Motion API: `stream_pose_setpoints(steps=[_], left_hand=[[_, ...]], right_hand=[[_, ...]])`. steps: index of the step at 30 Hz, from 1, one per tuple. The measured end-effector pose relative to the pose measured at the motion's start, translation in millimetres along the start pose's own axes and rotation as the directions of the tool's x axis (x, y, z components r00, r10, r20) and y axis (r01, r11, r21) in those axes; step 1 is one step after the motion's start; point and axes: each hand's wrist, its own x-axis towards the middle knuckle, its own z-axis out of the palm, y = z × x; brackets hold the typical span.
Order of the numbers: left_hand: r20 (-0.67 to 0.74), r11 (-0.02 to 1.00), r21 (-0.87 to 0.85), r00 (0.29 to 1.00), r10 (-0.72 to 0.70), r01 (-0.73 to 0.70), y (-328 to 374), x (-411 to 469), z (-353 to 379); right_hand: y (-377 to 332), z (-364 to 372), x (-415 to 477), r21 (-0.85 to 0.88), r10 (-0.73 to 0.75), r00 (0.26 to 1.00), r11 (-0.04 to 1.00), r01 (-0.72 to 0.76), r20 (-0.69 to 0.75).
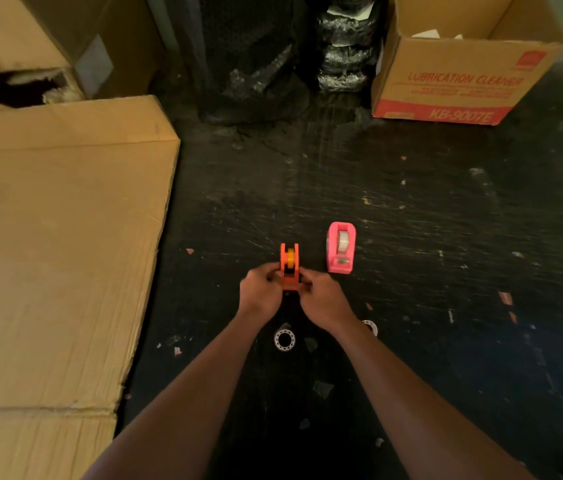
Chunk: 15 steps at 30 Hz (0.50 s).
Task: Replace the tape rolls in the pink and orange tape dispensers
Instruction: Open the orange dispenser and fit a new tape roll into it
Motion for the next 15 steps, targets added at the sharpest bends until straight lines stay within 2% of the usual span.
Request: stream_pose_setpoints(steps=[3, 8, 12, 15], left_hand=[[-0.002, 0.995, -0.099, 1.0, -0.031, 0.031, -2, -8, -2], [-0.013, 0.962, -0.272, 1.0, 0.0, -0.003, 0, -33, -14], [0.06, 0.917, -0.399, 0.998, 0.001, 0.023, 5, -57, -26], [0.136, 0.865, -0.498, 0.991, 0.014, 0.057, 6, -76, -37]], right_hand=[[1, 4, -8, 0.07, 0.02, 0.999, 0.997, -0.017, -0.041], [-1, 1, -35, 0.265, 0.023, 0.989, 0.964, 0.017, -0.147], [-6, -2, -61, 0.39, 0.052, 0.987, 0.921, 0.013, -0.154], [-10, -4, -81, 0.534, 0.068, 0.989, 0.845, 0.012, -0.13]])
